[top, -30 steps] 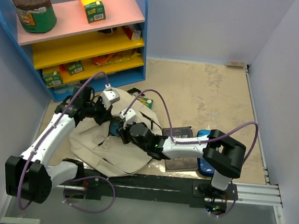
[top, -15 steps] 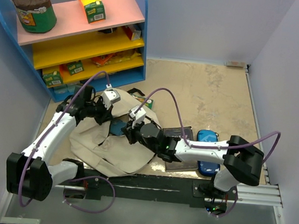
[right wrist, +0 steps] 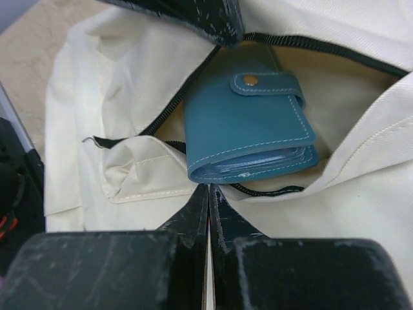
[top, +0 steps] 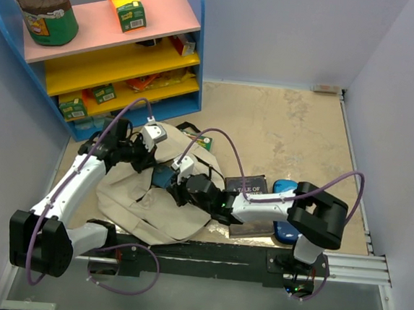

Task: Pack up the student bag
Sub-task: Place the personal item in the student bag.

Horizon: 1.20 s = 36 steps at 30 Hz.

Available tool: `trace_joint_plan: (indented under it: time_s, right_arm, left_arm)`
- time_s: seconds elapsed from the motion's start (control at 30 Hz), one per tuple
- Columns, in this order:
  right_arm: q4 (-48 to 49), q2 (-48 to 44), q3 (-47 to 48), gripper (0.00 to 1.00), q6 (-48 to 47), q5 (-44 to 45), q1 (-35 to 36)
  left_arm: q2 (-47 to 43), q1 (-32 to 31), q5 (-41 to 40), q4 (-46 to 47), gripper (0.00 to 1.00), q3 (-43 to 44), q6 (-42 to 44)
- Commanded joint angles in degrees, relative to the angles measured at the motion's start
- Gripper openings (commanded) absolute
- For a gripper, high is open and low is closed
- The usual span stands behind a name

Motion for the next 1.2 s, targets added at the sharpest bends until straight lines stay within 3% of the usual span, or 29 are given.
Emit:
trace_joint_plan:
  time_s: [0.0,0.27,0.5,0.53,0.63,0.67,0.73,0.97,1.0,1.03,1.07,1.17]
  right_arm:
    - [2.4,4.5,4.1,0.00,0.0,-0.6,-0.3]
    - [7.0,11.4,11.0,0.00,0.4,-0.7,-2.5]
    - [12.1,10.1,11.1,0.00,0.0,4.8,-2.7]
    - [14.2,9.6,9.1,0.00,0.7,5.7,-2.8]
    - [15.7,6.9,4.9,0.00,1.6,7.4,-3.0]
    - [15.2,6.2,4.0,0.00,1.7,7.7,-3.0]
    - [13.7,4.5,1.3,0.00,2.4,8.7,-3.0]
    - [12.7,-5.1,-9.5,0.00,4.9,10.0,-3.0]
    - [11.4,-6.1,-10.8,0.01,5.1,9.4,-2.9]
    - [10.6,-7.2,-11.4,0.08,5.1,9.2,-2.3]
    - [9.8,-9.2,-11.9,0.23,5.2,9.0,-1.8]
    - [7.2,-12.3,-13.6,0.39,5.4,9.2,0.7]
  left_arm:
    - [0.1,-0.4,4.6,0.2,0.00,2.2,-0.5]
    - [0.4,-0.5,6.7,-0.5,0.00,1.3,0.3]
    - [2.7,-0.5,9.0,-1.9,0.02,1.7,3.8]
    - [3.6,-0.5,9.0,-2.0,0.06,1.7,4.0]
    - [5.6,-0.5,8.9,-2.8,0.28,2.3,4.9]
    - [6.0,-0.5,8.9,-3.4,0.43,2.4,5.2]
    - [6.9,-0.5,8.7,-5.3,0.57,3.0,6.9]
    - [6.0,-0.3,6.3,-16.5,0.67,9.1,15.3]
    - [5.6,-0.2,6.1,-19.7,0.69,9.8,18.9]
    - [4.6,-0.4,6.0,-21.8,0.69,10.1,21.5]
    - [4.2,-0.3,5.7,-24.1,0.69,10.7,24.3]
    - [2.2,-0.2,2.8,-34.6,0.67,11.5,35.4]
